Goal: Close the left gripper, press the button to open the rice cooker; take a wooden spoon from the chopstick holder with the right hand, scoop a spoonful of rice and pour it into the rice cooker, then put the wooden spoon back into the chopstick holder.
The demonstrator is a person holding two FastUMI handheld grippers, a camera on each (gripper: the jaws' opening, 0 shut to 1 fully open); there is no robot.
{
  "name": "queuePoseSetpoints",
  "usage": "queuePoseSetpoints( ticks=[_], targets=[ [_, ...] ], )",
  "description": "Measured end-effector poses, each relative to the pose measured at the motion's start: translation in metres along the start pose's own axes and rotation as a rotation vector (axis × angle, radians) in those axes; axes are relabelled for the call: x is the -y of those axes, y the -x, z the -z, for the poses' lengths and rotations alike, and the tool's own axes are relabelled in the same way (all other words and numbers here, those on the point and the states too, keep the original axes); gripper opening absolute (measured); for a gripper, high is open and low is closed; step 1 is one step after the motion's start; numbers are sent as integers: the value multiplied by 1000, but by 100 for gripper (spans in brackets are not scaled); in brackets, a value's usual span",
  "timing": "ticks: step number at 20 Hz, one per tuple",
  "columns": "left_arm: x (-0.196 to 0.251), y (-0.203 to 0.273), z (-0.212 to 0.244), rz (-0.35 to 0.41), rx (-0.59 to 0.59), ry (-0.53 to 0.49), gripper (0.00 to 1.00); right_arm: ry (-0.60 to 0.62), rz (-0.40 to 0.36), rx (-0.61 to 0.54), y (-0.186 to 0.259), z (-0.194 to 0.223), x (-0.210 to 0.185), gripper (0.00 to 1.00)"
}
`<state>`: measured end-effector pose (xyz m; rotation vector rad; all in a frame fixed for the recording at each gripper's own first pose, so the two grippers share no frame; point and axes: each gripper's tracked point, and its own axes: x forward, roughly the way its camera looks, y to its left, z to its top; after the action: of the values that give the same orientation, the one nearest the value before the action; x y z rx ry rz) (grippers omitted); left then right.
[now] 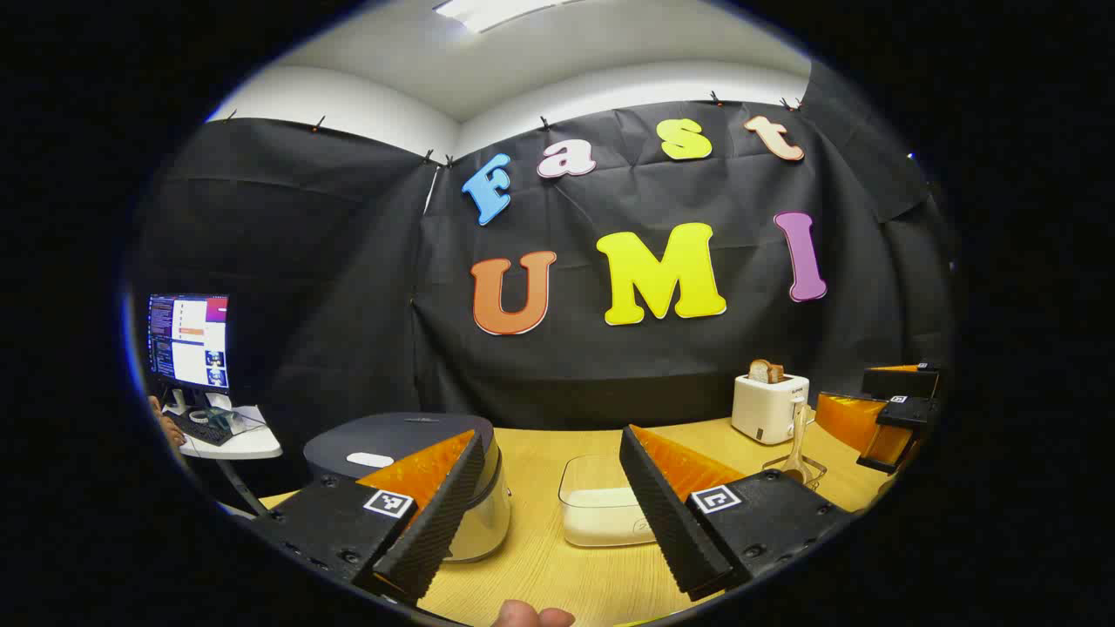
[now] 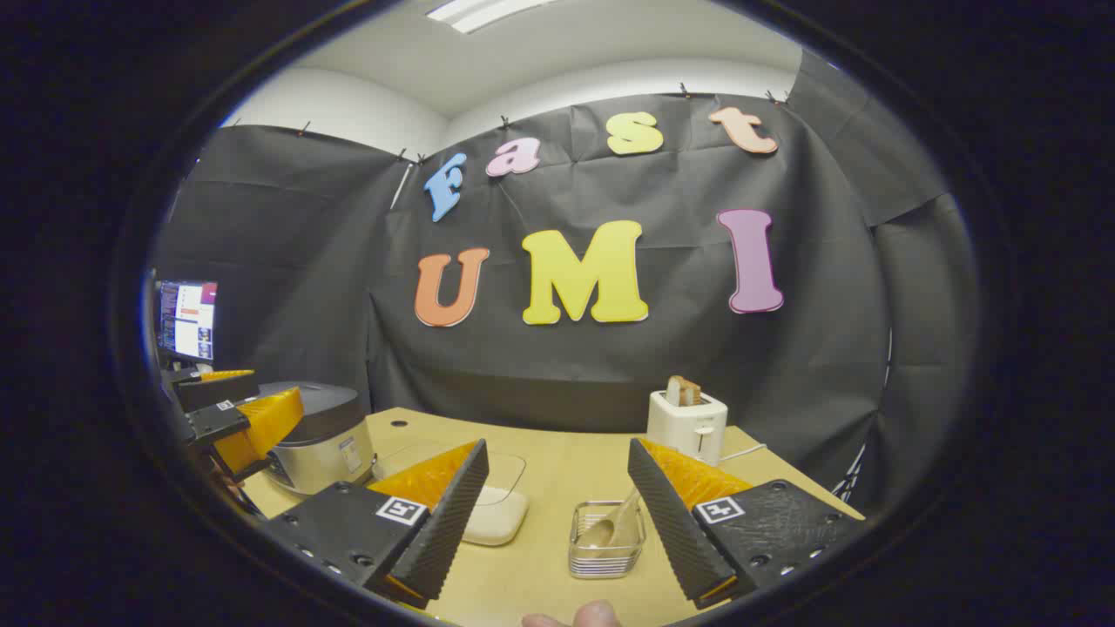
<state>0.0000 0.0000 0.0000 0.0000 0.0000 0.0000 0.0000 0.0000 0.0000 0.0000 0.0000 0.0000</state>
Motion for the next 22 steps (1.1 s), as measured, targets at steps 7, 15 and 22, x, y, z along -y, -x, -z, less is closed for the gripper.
queuePoseSetpoints(
  ticks=[7, 15, 22],
  targets=[
    [-9, 9, -9, -22, 17, 8, 99, -1, -30, -2, 1, -4, -1, 96],
    [-16, 6, -1, -31, -17, -14, 99, -18, -34, -9, 0, -1, 0, 95],
    [-29, 9, -3, -60, -5, 6, 99, -20, -64, -24, -3, 0, -11, 95]
  ],
)
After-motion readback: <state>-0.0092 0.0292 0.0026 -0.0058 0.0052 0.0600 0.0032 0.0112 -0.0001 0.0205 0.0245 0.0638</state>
